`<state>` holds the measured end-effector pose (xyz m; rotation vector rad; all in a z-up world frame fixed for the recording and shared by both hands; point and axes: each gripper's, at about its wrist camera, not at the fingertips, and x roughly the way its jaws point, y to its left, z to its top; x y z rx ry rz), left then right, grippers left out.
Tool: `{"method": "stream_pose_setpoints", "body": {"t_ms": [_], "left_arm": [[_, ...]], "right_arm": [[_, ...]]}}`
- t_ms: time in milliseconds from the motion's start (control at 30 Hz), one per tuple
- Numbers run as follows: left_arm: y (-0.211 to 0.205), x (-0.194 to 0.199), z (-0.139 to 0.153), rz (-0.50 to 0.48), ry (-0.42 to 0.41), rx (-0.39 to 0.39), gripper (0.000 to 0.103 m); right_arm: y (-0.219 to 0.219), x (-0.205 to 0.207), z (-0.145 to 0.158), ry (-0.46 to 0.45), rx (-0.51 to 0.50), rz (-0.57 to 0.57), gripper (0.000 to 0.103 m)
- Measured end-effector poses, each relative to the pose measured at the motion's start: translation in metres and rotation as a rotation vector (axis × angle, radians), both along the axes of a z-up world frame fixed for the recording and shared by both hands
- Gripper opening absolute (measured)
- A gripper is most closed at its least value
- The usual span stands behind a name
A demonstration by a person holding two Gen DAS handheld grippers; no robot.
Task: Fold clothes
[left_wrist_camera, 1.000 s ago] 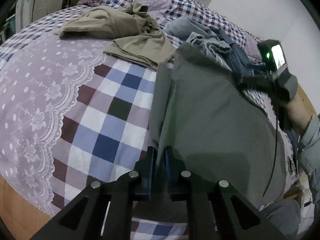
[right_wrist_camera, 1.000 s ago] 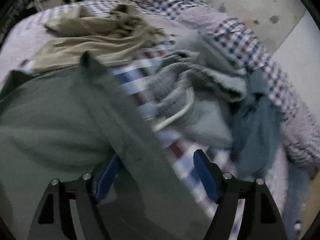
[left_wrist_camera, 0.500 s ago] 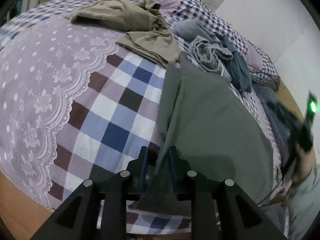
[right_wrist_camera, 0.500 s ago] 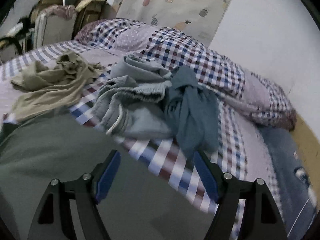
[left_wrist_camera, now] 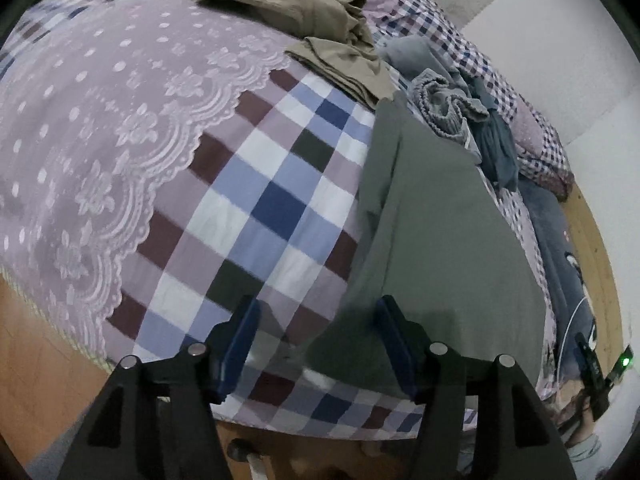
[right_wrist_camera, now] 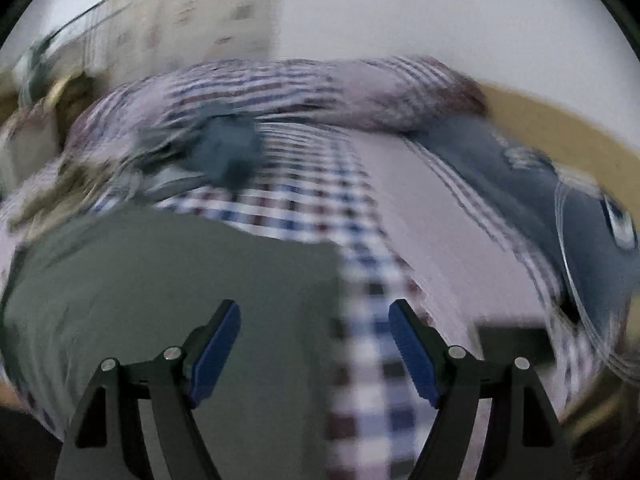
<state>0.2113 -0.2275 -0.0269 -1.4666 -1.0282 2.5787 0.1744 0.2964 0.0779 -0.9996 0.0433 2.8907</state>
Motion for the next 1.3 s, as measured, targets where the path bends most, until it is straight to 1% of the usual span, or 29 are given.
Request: {"method": "stream_pose_setpoints", "body": {"t_ms": [67, 200, 300, 400, 467, 600, 767, 933, 1133, 1167, 1200, 1233, 1267, 1300], "left_arm": [[0.0, 0.006, -0.003, 0.014, 0.0, 0.04, 0.065], [0.002, 0.016, -0.01, 0.035, -0.001, 0.122, 0.065], [0.009, 0.022, -0.012, 0.036, -0.001, 0.171, 0.065], [0.012, 0.029, -0.01, 0.055, 0.02, 0.212, 0.065], [0.013, 0.033, -0.009, 0.071, 0.033, 0.235, 0.065], [0.016, 0.041, -0.008, 0.105, 0.059, 0.279, 0.065], [0.008, 0.041, -0.017, 0.154, 0.07, 0.341, 0.065], [0.01, 0.033, -0.028, 0.179, 0.051, 0.332, 0.065], [0.011, 0.031, -0.024, 0.202, 0.118, 0.337, 0.065], [0.01, 0.032, -0.024, 0.21, 0.125, 0.342, 0.064], [0.009, 0.033, -0.024, 0.214, 0.136, 0.352, 0.06], [0.007, 0.033, -0.022, 0.217, 0.151, 0.362, 0.047], [0.006, 0.034, -0.021, 0.219, 0.163, 0.371, 0.038], [0.004, 0.035, -0.02, 0.22, 0.172, 0.38, 0.036]], "right_arm": [[0.026, 0.009, 0.002, 0.017, -0.092, -0.057, 0.08], [0.057, 0.023, 0.005, 0.05, -0.203, -0.119, 0.08], [0.061, 0.028, 0.006, 0.057, -0.241, -0.113, 0.08], [0.05, 0.031, 0.003, 0.039, -0.252, -0.06, 0.08], [0.037, 0.033, 0.002, 0.03, -0.237, -0.021, 0.08], [0.003, 0.043, -0.003, 0.021, -0.163, 0.071, 0.08], [-0.032, 0.057, -0.012, -0.001, -0.092, 0.17, 0.08], [-0.051, 0.062, -0.016, -0.005, -0.051, 0.234, 0.08], [-0.062, 0.065, -0.018, 0.007, -0.007, 0.251, 0.08], [-0.065, 0.066, -0.019, 0.011, 0.005, 0.256, 0.08], [-0.067, 0.066, -0.019, 0.014, 0.016, 0.261, 0.08], [-0.073, 0.068, -0.019, 0.021, 0.035, 0.271, 0.08], [-0.078, 0.069, -0.02, 0.029, 0.056, 0.284, 0.08], [-0.084, 0.071, -0.02, 0.036, 0.077, 0.296, 0.08]]}}
